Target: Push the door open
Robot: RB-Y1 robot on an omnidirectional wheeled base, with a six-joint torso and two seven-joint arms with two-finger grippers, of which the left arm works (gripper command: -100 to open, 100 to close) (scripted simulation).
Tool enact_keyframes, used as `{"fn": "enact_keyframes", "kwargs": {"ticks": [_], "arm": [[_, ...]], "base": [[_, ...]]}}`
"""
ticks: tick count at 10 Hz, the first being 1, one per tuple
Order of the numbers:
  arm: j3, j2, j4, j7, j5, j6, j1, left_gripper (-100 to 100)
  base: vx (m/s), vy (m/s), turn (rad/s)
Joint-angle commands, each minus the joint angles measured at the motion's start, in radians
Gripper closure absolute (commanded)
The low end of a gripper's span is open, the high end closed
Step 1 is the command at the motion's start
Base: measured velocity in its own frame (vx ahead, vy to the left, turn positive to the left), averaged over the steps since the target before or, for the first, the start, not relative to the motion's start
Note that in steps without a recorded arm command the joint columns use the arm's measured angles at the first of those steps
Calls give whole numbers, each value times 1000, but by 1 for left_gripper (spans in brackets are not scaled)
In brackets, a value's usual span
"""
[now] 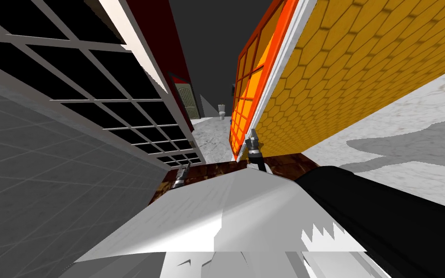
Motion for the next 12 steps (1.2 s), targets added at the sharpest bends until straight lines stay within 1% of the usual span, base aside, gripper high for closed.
{"fn": "enact_keyframes", "kwargs": {"ticks": [1, 5, 6, 7, 8, 12], "arm": [[-9, 7, 42, -29, 6, -16, -14, -100], [-27, 27, 123, -91, 21, -46, -39, -100], [-35, 36, 159, -118, 27, -59, -50, -100], [-39, 40, 175, -131, 30, -64, -55, -100], [-46, 47, 208, -155, 35, -76, -65, -100], [-63, 66, 283, -212, 49, -103, -88, -100]], "base": [[107, -7, -32], [101, -3, -24], [129, -18, -47], [144, -7, -25], [150, -3, -32], [107, 10, -23]]}}
